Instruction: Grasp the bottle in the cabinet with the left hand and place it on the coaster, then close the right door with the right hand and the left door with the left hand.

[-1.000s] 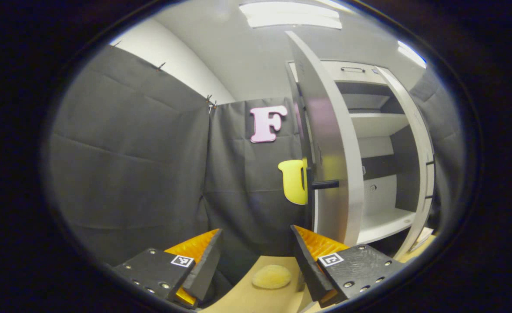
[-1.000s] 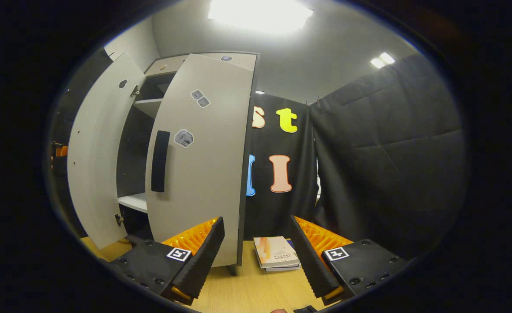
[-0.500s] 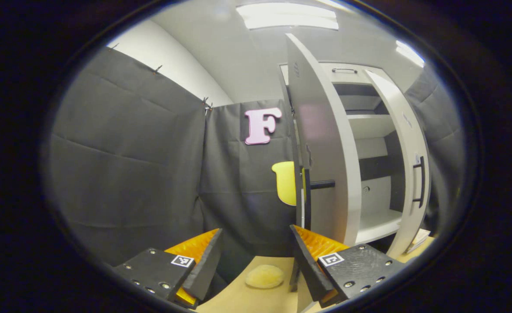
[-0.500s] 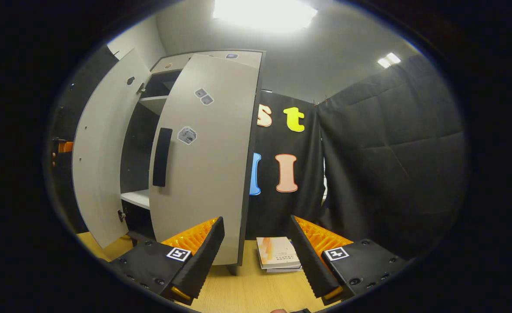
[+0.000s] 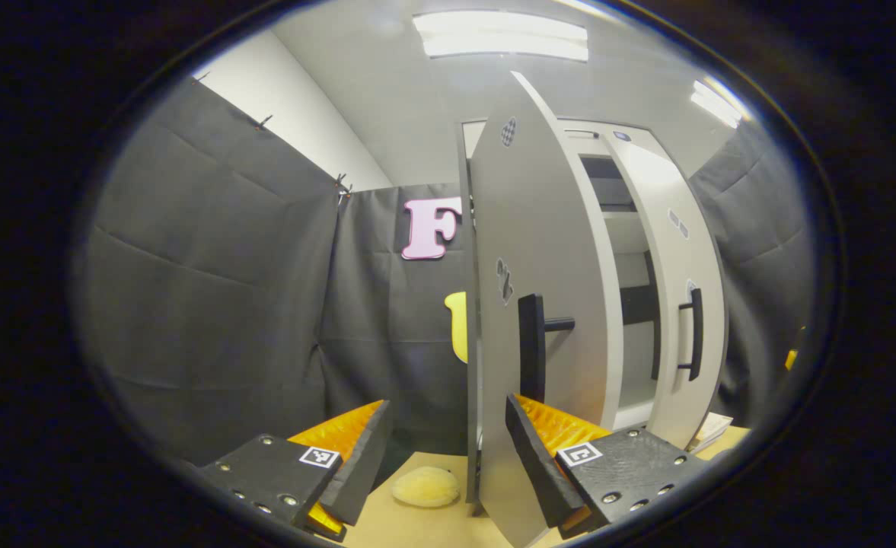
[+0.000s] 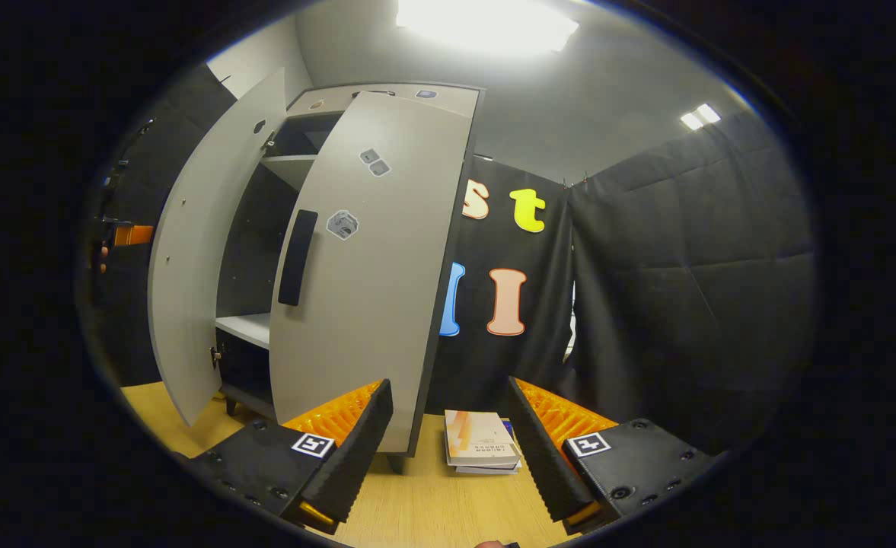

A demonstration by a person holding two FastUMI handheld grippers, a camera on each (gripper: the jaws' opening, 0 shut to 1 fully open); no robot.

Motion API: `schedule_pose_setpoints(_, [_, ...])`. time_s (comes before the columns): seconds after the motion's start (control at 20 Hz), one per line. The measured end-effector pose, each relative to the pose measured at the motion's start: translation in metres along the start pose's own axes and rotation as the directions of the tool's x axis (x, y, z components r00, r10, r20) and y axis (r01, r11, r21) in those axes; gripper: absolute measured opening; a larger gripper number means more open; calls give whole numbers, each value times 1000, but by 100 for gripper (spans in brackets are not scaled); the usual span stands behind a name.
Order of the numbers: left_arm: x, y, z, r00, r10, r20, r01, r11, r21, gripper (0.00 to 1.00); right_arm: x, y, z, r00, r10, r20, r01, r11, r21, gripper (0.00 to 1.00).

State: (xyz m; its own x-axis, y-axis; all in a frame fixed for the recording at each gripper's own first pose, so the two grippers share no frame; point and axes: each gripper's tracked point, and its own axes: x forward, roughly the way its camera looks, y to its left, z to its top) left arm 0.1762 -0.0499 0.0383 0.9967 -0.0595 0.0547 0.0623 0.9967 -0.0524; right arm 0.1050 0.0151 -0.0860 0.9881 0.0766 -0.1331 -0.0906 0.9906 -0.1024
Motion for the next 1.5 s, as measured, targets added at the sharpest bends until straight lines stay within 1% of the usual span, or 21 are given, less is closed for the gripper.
schedule_pose_setpoints(0.25, [8, -36, 1, 998, -55, 7, 55, 998, -6, 89, -6, -14, -4, 1000, -16, -12, 16, 1000, -12, 95])
schedule_pose_setpoints(0.5, [22, -86, 6, 994, -109, 29, 109, 994, 7, 88, -15, -34, -7, 998, -54, -20, 54, 998, -12, 98])
schedule_pose_setpoints(0.7, [38, -122, 4, 988, -151, 35, 150, 989, 8, 89, -26, -48, -9, 996, -81, -28, 81, 997, 1, 98])
schedule_pose_setpoints(0.75, [40, -125, 4, 988, -151, 36, 151, 988, 14, 87, -28, -51, -10, 996, -85, -29, 85, 996, 5, 98])
schedule_pose_setpoints(0.8, [40, -126, 3, 988, -150, 37, 149, 989, 21, 88, -30, -53, -11, 996, -89, -30, 89, 996, 10, 97])
schedule_pose_setpoints(0.85, [37, -126, 4, 988, -149, 38, 148, 989, 24, 87, -32, -54, -11, 995, -90, -30, 91, 996, 15, 97])
schedule_pose_setpoints(0.9, [36, -127, 3, 988, -151, 31, 151, 988, 23, 89, -33, -54, -11, 996, -89, -31, 90, 996, 23, 97])
schedule_pose_setpoints(1.1, [29, -111, 3, 990, -138, 15, 138, 990, 21, 88, -31, -45, 1, 998, -64, -18, 65, 995, 76, 98])
schedule_pose_setpoints(1.15, [20, -103, 2, 991, -133, 14, 133, 991, 26, 87, -31, -41, 5, 998, -55, -14, 56, 994, 90, 98])
schedule_pose_setpoints(1.2, [12, -96, 3, 992, -128, 11, 128, 991, 32, 89, -30, -38, 10, 999, -48, -9, 48, 994, 102, 98])
schedule_pose_setpoints(1.5, [-37, -47, -1, 996, -85, -14, 85, 995, 56, 88, -24, -17, 34, 1000, -5, 24, 1, 987, 160, 98])
